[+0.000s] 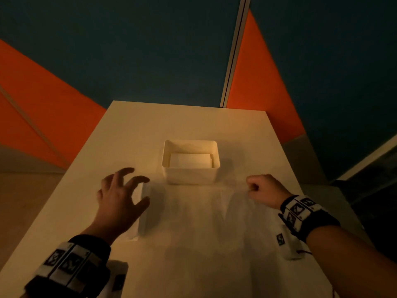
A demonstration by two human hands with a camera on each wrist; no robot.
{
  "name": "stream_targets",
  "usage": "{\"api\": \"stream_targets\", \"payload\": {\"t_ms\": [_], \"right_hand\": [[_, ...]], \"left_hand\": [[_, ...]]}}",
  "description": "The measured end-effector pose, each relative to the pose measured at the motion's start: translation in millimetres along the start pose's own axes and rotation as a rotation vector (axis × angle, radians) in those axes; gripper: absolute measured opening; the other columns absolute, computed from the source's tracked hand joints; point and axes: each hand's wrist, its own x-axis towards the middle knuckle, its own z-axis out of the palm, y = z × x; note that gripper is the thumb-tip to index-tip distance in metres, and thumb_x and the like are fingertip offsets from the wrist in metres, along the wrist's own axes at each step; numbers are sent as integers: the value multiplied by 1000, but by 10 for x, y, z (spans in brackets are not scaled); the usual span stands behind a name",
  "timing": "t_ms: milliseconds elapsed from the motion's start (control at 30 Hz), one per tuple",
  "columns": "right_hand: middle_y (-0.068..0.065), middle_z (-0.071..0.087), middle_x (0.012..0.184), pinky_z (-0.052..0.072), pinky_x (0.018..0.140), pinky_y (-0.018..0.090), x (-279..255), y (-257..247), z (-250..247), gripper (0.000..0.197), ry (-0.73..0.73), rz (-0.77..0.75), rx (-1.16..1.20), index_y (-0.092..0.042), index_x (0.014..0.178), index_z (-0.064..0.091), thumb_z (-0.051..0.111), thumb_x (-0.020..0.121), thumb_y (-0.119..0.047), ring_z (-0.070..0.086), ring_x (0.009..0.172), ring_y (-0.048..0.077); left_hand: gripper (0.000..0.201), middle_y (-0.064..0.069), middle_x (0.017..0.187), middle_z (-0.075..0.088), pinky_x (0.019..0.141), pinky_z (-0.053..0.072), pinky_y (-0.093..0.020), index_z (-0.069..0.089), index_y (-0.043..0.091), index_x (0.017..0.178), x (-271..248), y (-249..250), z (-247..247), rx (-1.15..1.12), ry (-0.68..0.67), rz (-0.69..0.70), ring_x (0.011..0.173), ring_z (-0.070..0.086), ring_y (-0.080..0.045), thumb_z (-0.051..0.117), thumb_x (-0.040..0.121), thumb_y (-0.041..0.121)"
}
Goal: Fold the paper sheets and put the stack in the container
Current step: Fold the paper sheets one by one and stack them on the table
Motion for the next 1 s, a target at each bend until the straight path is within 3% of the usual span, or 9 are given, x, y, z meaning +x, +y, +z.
{"api": "stream_targets", "payload": {"t_ms": [133,233,300,367,467,567,667,900,1000], "right_hand": [[5,62,73,44,60,28,-48,-341,-108,12,-58,43,360,-9,87,56,57,81,2,58,67,19],[15,68,81,50,61,29,-136,-566,-130,28,-82,55,620,-15,96,64,55,83,8,64,70,22],[15,66,83,50,62,27,-192,-681,-130,30,-55,42,782,-16,93,66,55,83,11,63,69,19],[14,66,85,51,61,25,-228,-773,-121,30,-44,50,946,-14,95,66,53,85,11,63,68,18],[13,68,82,53,57,25,-271,-849,-110,28,-63,58,1167,-11,99,64,50,86,9,65,65,19],[13,71,86,54,59,27,-285,-856,-66,30,-63,63,1326,-10,106,62,49,87,7,67,68,21],[14,71,94,56,64,30,-290,-823,10,33,-74,67,1358,-9,113,62,50,86,7,68,76,23],[2,68,75,49,54,26,-327,-777,7,44,-53,102,1326,-15,65,71,42,91,5,62,69,16],[6,62,78,44,55,29,-362,-771,-23,35,-107,160,1440,-11,76,63,32,93,-12,57,68,19]], "left_hand": [[45,9,130,48,102,37,-37,49,55,100,48,170,29,-295,-239,89,120,44,-18,49,59,73],[84,20,119,47,92,36,-20,45,52,109,36,339,102,-485,-445,66,111,45,-4,52,35,92],[92,16,120,49,89,36,-20,41,42,128,29,443,168,-562,-584,10,110,45,-4,61,48,84],[67,9,124,51,89,39,-22,38,37,132,37,524,198,-678,-675,-60,113,48,-7,68,75,54],[70,7,122,59,88,43,-27,45,35,128,52,548,216,-918,-733,-147,113,54,-12,72,66,54],[76,0,122,65,93,50,-39,51,30,126,54,540,230,-1190,-733,-162,111,61,-22,78,57,52],[46,-7,112,70,78,57,-34,60,23,119,85,575,179,-1437,-572,-201,101,67,-23,74,75,20],[31,-5,88,71,73,58,-31,73,12,83,153,548,33,-1320,-435,-152,80,66,-21,45,94,1],[29,-4,88,72,76,59,-32,69,5,90,166,544,21,-1321,-440,-144,81,68,-20,40,95,-1]]}}
